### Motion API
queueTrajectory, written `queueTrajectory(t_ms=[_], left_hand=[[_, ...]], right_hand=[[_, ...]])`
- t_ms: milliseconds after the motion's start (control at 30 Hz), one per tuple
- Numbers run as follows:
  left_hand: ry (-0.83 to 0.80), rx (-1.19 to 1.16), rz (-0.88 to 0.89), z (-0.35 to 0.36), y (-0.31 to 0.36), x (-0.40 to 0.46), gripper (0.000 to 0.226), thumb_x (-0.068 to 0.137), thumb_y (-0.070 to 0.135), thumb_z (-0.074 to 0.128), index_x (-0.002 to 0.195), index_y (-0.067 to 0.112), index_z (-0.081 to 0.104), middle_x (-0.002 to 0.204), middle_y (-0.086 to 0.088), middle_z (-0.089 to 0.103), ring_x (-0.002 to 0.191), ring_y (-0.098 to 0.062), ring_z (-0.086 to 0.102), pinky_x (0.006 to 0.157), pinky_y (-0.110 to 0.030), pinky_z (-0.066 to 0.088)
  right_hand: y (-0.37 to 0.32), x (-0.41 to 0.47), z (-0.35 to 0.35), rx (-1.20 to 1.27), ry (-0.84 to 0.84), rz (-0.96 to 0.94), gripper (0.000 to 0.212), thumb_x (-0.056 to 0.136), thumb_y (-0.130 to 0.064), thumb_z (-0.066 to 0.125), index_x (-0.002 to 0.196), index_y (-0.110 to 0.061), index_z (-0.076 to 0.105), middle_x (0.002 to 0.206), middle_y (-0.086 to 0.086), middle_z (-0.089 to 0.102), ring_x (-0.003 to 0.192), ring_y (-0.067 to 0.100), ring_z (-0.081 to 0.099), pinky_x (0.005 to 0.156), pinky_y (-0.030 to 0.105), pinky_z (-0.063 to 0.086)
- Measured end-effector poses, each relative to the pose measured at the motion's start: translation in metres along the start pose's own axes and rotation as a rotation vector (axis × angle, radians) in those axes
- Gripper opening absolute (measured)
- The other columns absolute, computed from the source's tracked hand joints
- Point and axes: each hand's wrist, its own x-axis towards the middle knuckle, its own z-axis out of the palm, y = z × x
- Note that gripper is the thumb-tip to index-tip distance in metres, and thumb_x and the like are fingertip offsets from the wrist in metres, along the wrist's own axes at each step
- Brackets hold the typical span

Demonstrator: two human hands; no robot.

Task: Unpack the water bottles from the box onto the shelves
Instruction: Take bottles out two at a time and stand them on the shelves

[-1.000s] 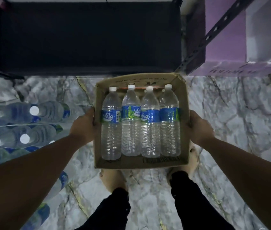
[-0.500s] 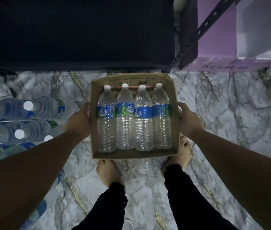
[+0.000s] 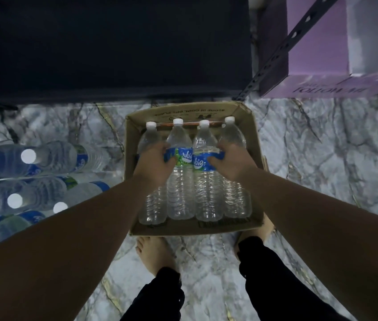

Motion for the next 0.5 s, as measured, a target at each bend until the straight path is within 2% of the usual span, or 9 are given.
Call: queueTrajectory(t_ms=[67,167,267,367,433,500], left_hand=[[-0.051,0.004,-0.002,0.010,0.000,0.017,0.053,0.099,0.030,0.070,0.147,0.015,0.053,0.133,-0.011,0.068,0.113,-0.026,0.068,0.089,-0.032,0.052],[-0.097,0.154,-0.018,0.018,0.001,0.044,0.059,0.098,0.043,0.067,0.148,0.017,0.048,0.132,-0.014,0.068,0.118,-0.035,0.066,0.097,-0.048,0.056],[-0.187,0.313,-0.034,0.018,0.010,0.069,0.073,0.096,0.055,0.066,0.150,0.011,0.044,0.138,-0.015,0.063,0.128,-0.037,0.061,0.106,-0.048,0.050],[-0.273,0.469,0.045,0.014,0.017,0.086,0.073,0.091,0.060,0.069,0.146,0.014,0.052,0.142,-0.015,0.058,0.129,-0.033,0.056,0.109,-0.045,0.045],[-0.325,0.425,-0.023,0.010,0.020,0.090,0.083,0.079,0.062,0.079,0.144,0.015,0.058,0.143,-0.015,0.057,0.131,-0.035,0.053,0.111,-0.047,0.044],[-0.373,0.315,-0.104,0.008,0.022,0.092,0.081,0.068,0.054,0.088,0.135,0.014,0.066,0.139,-0.013,0.062,0.127,-0.033,0.057,0.110,-0.047,0.047]], right_hand=[[-0.002,0.015,0.007,-0.043,0.011,-0.021,0.055,0.098,-0.046,0.068,0.142,-0.017,0.058,0.113,0.010,0.070,0.096,0.029,0.068,0.082,0.036,0.056],[-0.008,0.036,0.010,-0.129,0.040,0.009,0.059,0.096,-0.056,0.066,0.135,-0.014,0.059,0.120,0.013,0.067,0.108,0.033,0.066,0.087,0.037,0.052],[-0.016,0.055,0.008,-0.216,0.008,0.032,0.063,0.095,-0.065,0.061,0.124,-0.009,0.064,0.115,0.013,0.066,0.107,0.032,0.067,0.082,0.036,0.049],[-0.028,0.069,-0.001,-0.284,-0.128,0.003,0.052,0.097,-0.059,0.061,0.120,-0.013,0.068,0.110,0.009,0.068,0.105,0.029,0.067,0.084,0.035,0.050],[-0.036,0.075,-0.009,-0.220,-0.213,0.019,0.037,0.094,-0.050,0.073,0.102,-0.014,0.069,0.103,0.005,0.070,0.100,0.025,0.067,0.080,0.031,0.047],[-0.038,0.077,-0.011,-0.105,-0.246,0.088,0.033,0.086,-0.039,0.084,0.082,-0.019,0.058,0.099,0.002,0.067,0.094,0.021,0.064,0.077,0.030,0.048]])
